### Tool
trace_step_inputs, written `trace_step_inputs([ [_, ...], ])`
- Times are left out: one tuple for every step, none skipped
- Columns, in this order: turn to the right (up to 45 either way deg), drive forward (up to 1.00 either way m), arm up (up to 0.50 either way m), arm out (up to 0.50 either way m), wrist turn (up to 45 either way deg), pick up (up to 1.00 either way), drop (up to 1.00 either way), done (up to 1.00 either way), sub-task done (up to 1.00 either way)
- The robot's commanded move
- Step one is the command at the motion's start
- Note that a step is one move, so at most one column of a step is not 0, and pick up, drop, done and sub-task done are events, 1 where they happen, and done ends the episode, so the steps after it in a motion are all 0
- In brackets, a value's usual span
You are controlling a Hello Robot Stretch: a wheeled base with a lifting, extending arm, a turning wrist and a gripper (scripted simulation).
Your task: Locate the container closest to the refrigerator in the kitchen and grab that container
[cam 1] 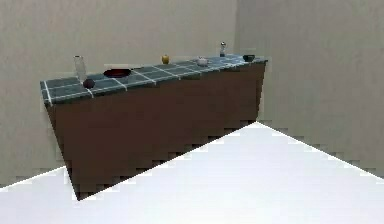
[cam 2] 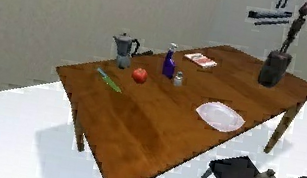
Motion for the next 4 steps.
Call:
trace_step_inputs([
  [0.0,0.3,0.0,0.0,0.0,0.0,0.0,0.0,0.0],
  [45.0,0.0,0.0,0.0,0.0,0.0,0.0,0.0,0.0],
  [6.0,0.0,0.0,0.0,0.0,0.0,0.0,0.0,0.0],
  [0.0,1.0,0.0,0.0,0.0,0.0,0.0,0.0,0.0],
])
